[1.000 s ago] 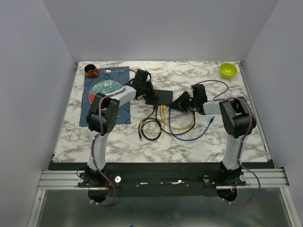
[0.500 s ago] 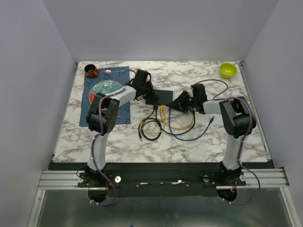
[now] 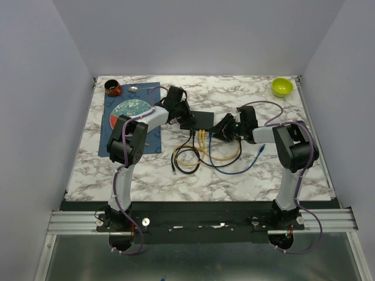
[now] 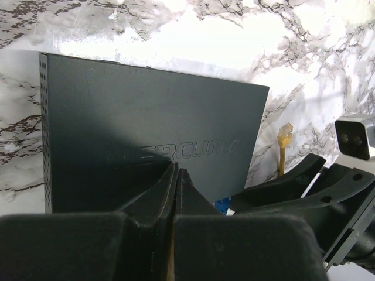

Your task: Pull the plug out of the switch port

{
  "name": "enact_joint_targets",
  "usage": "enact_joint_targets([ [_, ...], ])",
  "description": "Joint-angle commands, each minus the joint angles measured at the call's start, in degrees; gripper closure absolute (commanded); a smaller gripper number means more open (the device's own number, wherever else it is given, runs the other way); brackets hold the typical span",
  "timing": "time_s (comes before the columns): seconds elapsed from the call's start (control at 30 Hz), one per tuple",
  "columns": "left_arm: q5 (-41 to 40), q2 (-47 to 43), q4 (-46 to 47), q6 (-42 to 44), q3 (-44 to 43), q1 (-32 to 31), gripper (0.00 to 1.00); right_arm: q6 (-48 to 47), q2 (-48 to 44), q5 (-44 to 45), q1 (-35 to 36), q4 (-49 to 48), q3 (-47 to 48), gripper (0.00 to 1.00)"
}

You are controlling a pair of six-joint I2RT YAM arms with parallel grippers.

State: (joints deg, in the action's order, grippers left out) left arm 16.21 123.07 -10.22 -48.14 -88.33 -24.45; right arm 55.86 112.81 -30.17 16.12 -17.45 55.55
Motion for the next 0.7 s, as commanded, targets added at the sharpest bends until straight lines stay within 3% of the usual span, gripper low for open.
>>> enact_joint_targets([
  [0.0, 1.3, 2.2, -1.1, -0.3, 1.5, 0.1, 0.96, -0.7, 1.2, 0.1, 0.1, 3.6, -2.0, 0.47],
  [0.23, 1.3, 2.1, -1.2, -0.3, 1.6, 0.1, 0.96, -0.4, 1.9, 1.0, 0.1, 5.9, -0.1, 0.61],
  [0.67, 1.4, 2.1, -1.2, -0.3, 1.5, 0.1, 0.96, 1.7, 3.0, 0.5, 0.1, 5.0, 1.8, 0.60],
])
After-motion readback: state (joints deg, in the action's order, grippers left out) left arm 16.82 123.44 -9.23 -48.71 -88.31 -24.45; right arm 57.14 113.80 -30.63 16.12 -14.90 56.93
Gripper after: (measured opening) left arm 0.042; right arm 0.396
